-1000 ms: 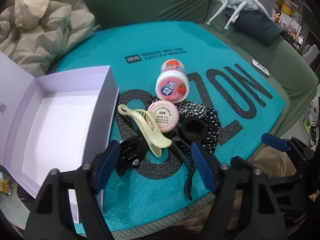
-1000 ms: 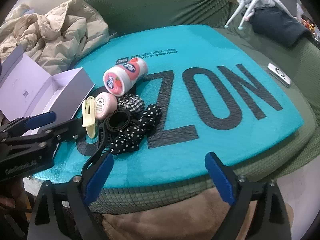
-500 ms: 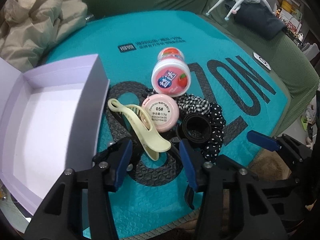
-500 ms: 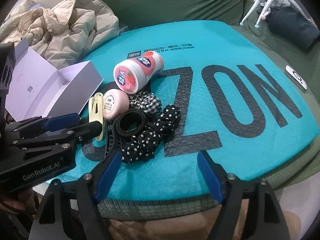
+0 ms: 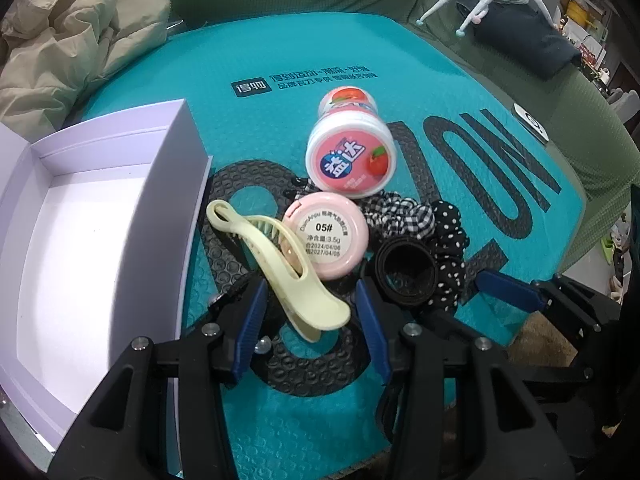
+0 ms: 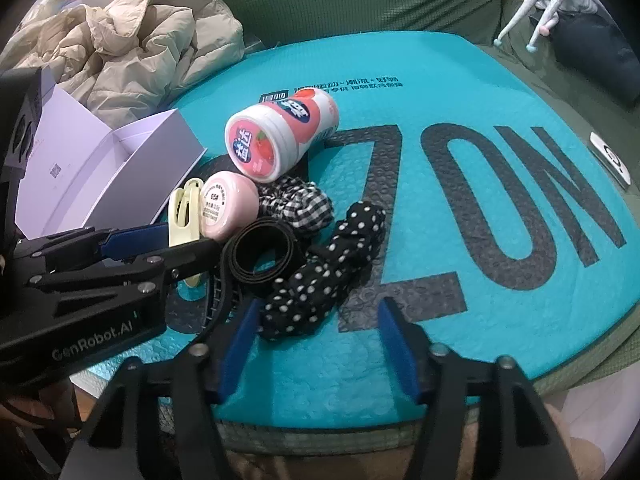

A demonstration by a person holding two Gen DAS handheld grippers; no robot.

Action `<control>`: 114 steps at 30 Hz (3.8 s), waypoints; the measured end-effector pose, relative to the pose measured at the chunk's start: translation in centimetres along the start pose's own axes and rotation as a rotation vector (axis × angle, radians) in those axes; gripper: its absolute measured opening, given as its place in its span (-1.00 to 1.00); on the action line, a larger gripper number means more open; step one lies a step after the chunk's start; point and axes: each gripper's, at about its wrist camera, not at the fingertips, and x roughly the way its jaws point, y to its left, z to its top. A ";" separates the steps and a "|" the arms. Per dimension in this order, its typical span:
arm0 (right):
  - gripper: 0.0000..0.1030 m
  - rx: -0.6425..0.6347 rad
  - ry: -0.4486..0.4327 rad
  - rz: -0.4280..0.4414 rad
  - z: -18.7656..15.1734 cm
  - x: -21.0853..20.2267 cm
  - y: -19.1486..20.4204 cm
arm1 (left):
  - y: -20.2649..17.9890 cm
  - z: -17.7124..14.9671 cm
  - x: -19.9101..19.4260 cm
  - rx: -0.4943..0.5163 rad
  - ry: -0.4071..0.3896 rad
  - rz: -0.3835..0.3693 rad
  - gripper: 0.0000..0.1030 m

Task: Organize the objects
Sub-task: 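Grasp the cream claw clip with the left tool while the right tool approaches the polka-dot scrunchie, then lift the cream claw clip with the left tool while the right tool grasps the polka-dot scrunchie, then carry the claw clip and polka-dot scrunchie with both tools into the lavender box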

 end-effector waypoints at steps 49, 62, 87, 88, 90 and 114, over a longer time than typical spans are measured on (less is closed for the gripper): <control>-0.06 0.008 -0.062 -0.089 1.0 -0.4 -2.4 | 1.5 1.4 1.1 -0.093 -0.001 -0.024 -0.20; -0.26 0.001 -0.059 -0.077 1.2 0.8 -2.7 | 1.3 1.5 2.1 -0.094 0.002 -0.082 -0.07; -0.67 0.067 -0.099 -0.051 -0.3 -1.9 -5.4 | 0.0 2.0 0.6 -0.058 0.006 -0.104 -0.55; -0.67 0.071 -0.104 -0.048 -0.3 -2.2 -5.4 | -0.2 2.0 0.3 -0.052 0.001 -0.106 -0.55; -0.67 0.075 -0.110 -0.044 -0.4 -2.5 -5.4 | -0.5 2.1 -0.2 -0.043 -0.006 -0.111 -0.55; -0.67 0.030 -0.184 -0.026 -1.0 -6.6 -2.9 | -0.2 0.4 -5.1 -0.008 -0.081 -0.073 -0.55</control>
